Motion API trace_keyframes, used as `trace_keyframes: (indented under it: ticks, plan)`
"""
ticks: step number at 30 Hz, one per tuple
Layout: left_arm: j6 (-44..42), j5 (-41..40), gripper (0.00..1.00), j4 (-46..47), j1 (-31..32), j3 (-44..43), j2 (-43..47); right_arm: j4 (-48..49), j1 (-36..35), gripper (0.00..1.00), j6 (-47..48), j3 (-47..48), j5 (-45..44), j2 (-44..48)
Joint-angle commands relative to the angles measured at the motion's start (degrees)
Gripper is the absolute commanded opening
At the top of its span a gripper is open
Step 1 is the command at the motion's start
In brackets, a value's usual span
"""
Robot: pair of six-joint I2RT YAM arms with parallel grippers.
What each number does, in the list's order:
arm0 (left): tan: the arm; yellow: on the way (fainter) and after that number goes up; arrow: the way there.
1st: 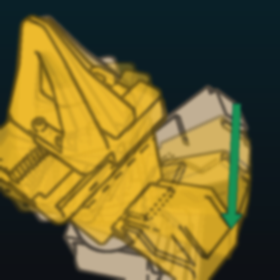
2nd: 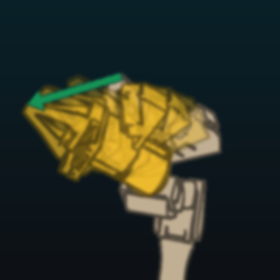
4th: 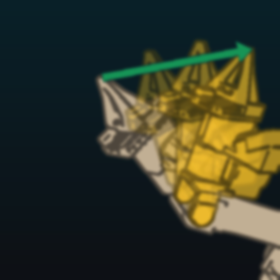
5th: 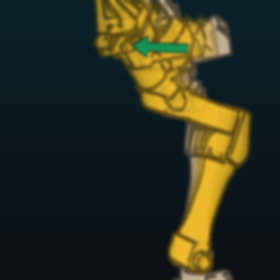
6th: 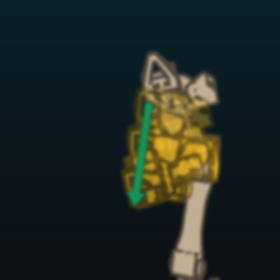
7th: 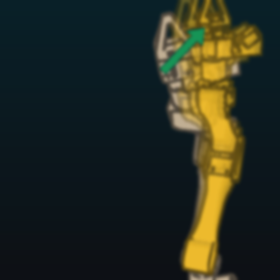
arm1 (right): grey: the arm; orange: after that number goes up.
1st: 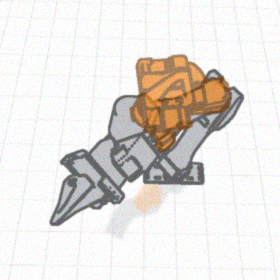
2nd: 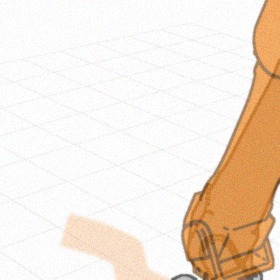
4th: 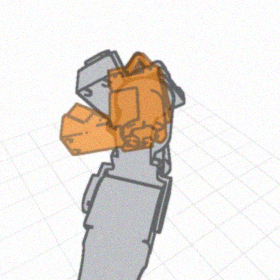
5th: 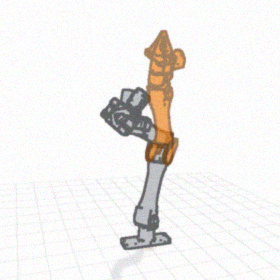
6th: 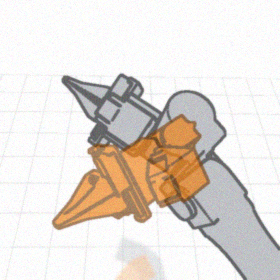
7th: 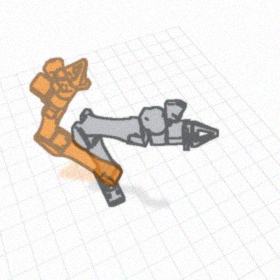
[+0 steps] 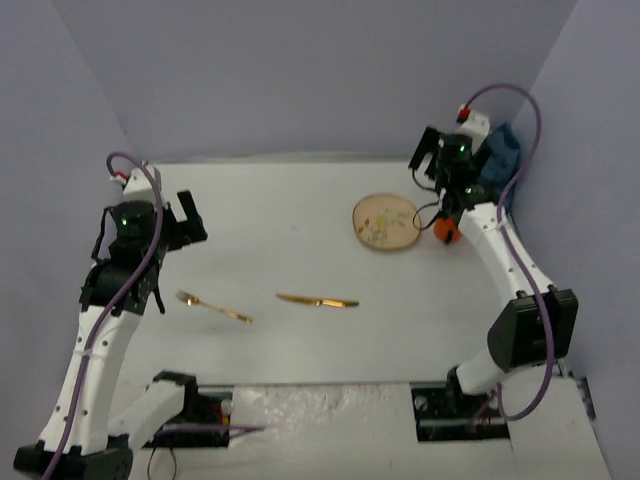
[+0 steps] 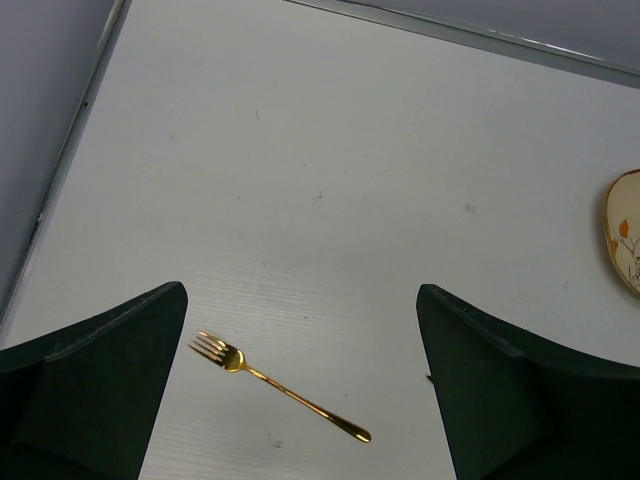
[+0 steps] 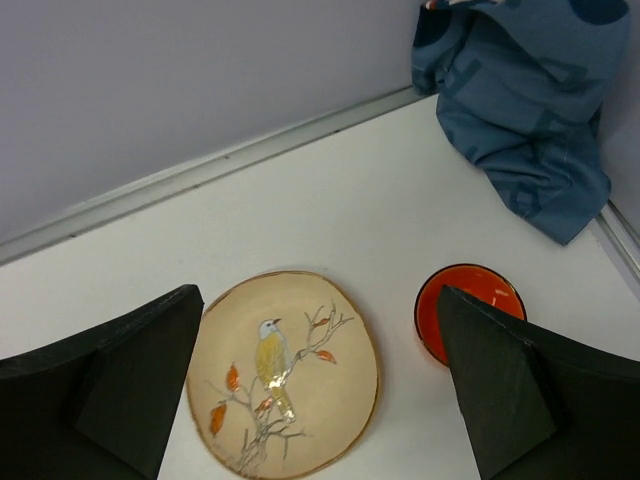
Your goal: Set the dinner table for one person
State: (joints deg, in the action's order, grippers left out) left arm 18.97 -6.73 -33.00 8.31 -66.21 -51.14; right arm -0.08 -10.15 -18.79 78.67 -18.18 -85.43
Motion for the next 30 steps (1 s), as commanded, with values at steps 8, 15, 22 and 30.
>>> trace_keyframes:
  ticks: [8, 15, 22, 30]
  plan:
    - [-1.5, 5.3, 0.97, 10.7, -2.3, 2.7, -5.0, 17.6, 14.1, 1.0, 11.3, 9.5, 1.0, -24.4]
    - [-2.4, 7.0, 0.97, 8.8, -4.6, 2.9, -7.3, 23.1, 17.6, 1.0, 15.3, 14.3, -3.4, -37.2]
    - [-2.4, 6.7, 0.97, 8.5, -5.1, 2.9, -9.3, 21.8, 21.5, 1.0, 16.6, 20.9, -1.1, -46.1]
    - [-2.0, 9.8, 0.97, 8.6, -5.7, 2.8, -10.8, 15.4, 23.3, 0.99, 16.5, 27.0, 5.3, -51.0]
